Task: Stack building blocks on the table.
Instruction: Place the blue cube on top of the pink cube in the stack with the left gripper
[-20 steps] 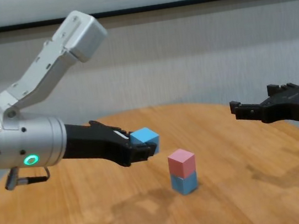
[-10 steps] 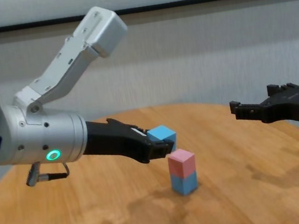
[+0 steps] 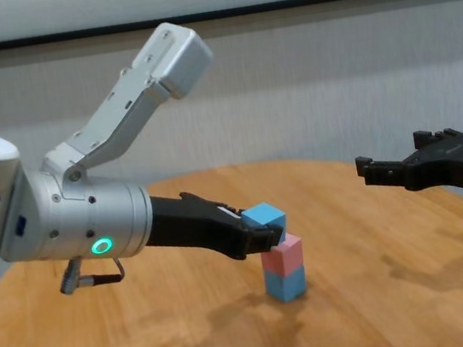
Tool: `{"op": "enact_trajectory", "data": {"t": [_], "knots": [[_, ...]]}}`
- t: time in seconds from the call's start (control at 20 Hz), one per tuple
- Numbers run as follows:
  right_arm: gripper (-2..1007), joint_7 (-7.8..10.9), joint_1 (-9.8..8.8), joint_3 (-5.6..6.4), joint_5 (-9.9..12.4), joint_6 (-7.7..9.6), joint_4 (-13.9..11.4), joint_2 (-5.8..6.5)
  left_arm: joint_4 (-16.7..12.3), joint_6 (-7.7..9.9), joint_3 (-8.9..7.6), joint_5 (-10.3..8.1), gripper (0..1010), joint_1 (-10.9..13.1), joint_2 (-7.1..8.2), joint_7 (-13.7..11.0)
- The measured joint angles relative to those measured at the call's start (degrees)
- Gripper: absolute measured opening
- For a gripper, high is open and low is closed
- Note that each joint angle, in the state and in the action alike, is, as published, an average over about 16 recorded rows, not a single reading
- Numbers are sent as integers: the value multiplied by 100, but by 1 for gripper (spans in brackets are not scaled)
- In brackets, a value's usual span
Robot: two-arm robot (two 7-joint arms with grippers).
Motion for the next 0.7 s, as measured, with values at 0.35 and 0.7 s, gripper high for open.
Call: {"op": "enact_trajectory", "data": {"t": [0.35,0.7], "knots": [[1004,0,0,0,0,0,0,0,182,-33,46,18,394,-122,-121,3],[1004,0,0,0,0,0,0,0,303,-45,86,60,394,-212,-221,16]]}}
